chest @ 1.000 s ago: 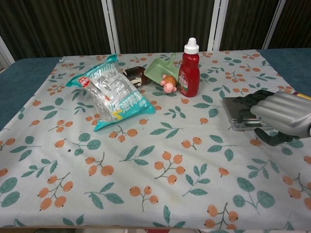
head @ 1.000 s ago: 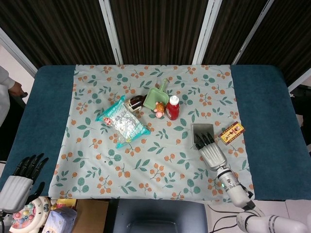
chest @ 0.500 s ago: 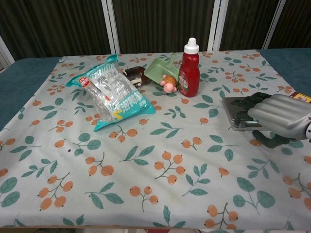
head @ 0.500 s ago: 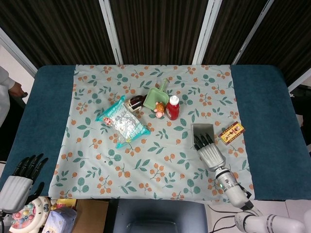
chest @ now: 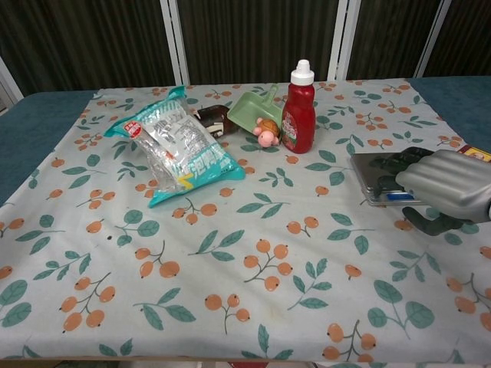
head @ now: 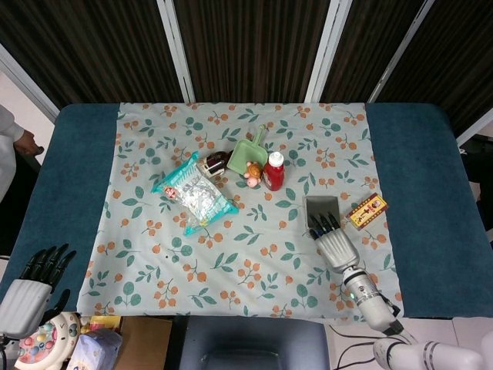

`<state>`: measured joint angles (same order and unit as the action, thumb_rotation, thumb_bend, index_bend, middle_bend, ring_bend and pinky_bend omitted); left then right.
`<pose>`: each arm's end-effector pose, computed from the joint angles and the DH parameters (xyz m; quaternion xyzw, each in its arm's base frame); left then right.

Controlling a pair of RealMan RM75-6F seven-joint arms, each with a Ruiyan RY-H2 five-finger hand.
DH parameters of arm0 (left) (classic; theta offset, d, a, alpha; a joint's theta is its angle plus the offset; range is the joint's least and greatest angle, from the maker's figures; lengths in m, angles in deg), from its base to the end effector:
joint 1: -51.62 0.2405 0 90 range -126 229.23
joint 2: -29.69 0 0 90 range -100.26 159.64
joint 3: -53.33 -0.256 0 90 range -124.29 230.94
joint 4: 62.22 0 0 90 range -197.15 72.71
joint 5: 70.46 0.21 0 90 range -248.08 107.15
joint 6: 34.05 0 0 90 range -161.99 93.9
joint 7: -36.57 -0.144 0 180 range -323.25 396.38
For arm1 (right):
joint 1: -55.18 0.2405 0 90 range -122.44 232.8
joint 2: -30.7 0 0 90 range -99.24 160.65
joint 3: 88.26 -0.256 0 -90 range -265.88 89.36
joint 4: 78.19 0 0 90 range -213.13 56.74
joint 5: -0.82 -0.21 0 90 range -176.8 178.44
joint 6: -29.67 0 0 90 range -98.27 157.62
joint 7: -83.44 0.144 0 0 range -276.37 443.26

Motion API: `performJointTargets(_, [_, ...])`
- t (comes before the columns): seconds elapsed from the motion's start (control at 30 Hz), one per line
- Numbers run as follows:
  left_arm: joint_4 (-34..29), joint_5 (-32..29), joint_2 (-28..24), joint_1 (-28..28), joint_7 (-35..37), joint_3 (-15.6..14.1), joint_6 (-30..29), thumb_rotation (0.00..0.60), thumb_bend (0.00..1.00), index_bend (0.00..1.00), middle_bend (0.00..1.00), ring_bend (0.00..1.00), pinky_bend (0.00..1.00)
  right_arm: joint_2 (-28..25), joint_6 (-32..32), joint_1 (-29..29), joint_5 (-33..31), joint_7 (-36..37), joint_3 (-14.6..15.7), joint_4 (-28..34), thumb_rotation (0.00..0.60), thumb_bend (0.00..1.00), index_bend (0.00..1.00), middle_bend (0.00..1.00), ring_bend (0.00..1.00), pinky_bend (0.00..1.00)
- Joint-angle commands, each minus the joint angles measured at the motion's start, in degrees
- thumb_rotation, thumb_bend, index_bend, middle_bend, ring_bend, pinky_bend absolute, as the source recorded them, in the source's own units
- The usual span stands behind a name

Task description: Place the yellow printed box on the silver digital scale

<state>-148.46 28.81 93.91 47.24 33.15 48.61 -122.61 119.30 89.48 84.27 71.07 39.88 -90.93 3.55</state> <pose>-0.3100 0.1480 0.1447 -0.7000 -0.3117 -0.3572 0.5341 -0.2381 -0.2809 -0.0188 0.8058 -0.2342 0.1974 0.5068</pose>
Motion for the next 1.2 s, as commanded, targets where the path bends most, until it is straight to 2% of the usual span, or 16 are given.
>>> performJointTargets(0.03, [0.1,0.0,-0.1,0.0,0.1,0.0,-0.1,0.6,0.45,0.0,0.0,0.0,0.12,-2.2,2.7,-1.4,1.9,3.0,0.4,1.8,0.6,0.72,0.3,0.0,0.0,0.0])
performJointTargets(0.17, [-0.2,0.3,-0.1,0.2,-0.3,-0.1,-0.5,0.6,0.45,0.0,0.0,0.0,0.12,-6.5,5.8,-3.4,3.1,6.9,0.4,3.3,0.6,0.65,0.2,0.0,0.0,0.0])
performJointTargets(0.27, [-0.2,-0.1,0.0,0.2,-0.3,0.1,-0.3,0.6,0.45,0.0,0.0,0.0,0.12,-9.0,5.6,-3.8,2.5,8.7,0.1,1.6,0.6,0.47,0.16,0.0,0.0,0.0])
performJointTargets(0.33, [0.1,-0.3,0.0,0.1,-0.1,0.3,-0.3,0.6,0.45,0.0,0.0,0.0,0.12,-9.5,4.0,-3.1,1.5,9.0,-0.5,-1.2,0.6,0.41,0.15,0.0,0.0,0.0])
performJointTargets(0.5, [0.2,-1.9,0.1,-0.2,-0.1,1.0,0.7,0.6,0.45,0.0,0.0,0.0,0.12,-7.0,-2.6,0.4,-0.7,8.0,-1.3,-13.3,0.6,0.35,0.15,0.0,0.0,0.0])
performJointTargets(0.6, [0.2,-2.7,0.2,-0.4,-0.3,1.4,1.2,0.6,0.45,0.0,0.0,0.0,0.12,-4.3,-5.4,2.1,-1.0,6.7,-1.1,-20.3,0.6,0.35,0.15,0.0,0.0,0.0])
performJointTargets(0.73, [0.4,-3.6,0.5,-0.6,-0.9,1.8,1.7,0.6,0.45,0.0,0.0,0.0,0.12,-1.1,-8.2,3.7,-0.3,8.4,-0.9,-26.2,0.6,0.34,0.17,0.0,0.0,0.0])
performJointTargets(0.8, [0.4,-3.9,0.5,-0.6,-0.9,2.0,1.8,0.6,0.45,0.0,0.0,0.0,0.12,-0.2,-8.7,4.3,0.2,7.6,-0.7,-27.9,0.6,0.35,0.19,0.0,0.0,0.0])
performJointTargets(1.0, [0.4,-4.1,0.4,-0.5,-0.8,2.0,1.8,0.6,0.45,0.0,0.0,0.0,0.12,1.7,-11.4,5.7,-1.8,3.5,-1.2,-30.3,0.6,0.47,0.25,0.0,0.0,0.0])
performJointTargets(1.1, [0.4,-4.2,0.4,-0.5,-0.8,2.0,1.8,0.6,0.45,0.0,0.0,0.0,0.12,2.1,-11.9,6.0,-2.4,2.7,-1.4,-30.2,0.6,0.52,0.35,0.0,0.0,0.0])
performJointTargets(1.2, [0.5,-4.4,0.4,-0.5,-0.9,2.0,2.0,0.6,0.45,0.0,0.0,0.0,0.12,2.2,-12.1,6.1,-2.7,2.5,-1.4,-30.0,0.6,0.59,0.51,0.0,0.0,0.0])
